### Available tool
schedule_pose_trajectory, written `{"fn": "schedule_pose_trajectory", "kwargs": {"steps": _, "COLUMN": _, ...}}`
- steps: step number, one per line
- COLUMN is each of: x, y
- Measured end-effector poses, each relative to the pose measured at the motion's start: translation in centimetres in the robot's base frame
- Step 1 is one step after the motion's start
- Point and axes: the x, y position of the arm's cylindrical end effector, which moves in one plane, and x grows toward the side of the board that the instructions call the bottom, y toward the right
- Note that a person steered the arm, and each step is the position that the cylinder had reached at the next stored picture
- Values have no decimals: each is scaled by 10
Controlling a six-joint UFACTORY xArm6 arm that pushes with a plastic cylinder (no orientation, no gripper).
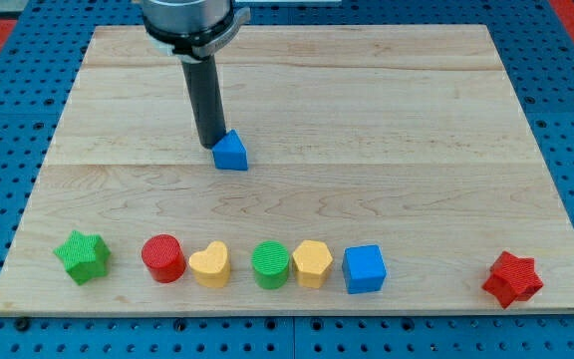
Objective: Place the blue triangle above the blue cube
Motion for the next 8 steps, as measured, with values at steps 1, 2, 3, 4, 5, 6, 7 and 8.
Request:
{"fn": "schedule_pose_trajectory", "kwargs": {"steps": 1, "x": 20, "y": 40}}
{"fn": "schedule_pose_trajectory", "kwargs": {"steps": 2, "x": 39, "y": 93}}
{"fn": "schedule_pose_trajectory", "kwargs": {"steps": 3, "x": 65, "y": 113}}
{"fn": "schedule_pose_trajectory", "kwargs": {"steps": 4, "x": 90, "y": 127}}
{"fn": "schedule_pose_trajectory", "kwargs": {"steps": 5, "x": 103, "y": 122}}
{"fn": "schedule_pose_trajectory", "kwargs": {"steps": 6, "x": 116, "y": 112}}
{"fn": "schedule_pose_trajectory", "kwargs": {"steps": 7, "x": 132, "y": 120}}
{"fn": "schedule_pose_trajectory", "kwargs": {"steps": 8, "x": 133, "y": 141}}
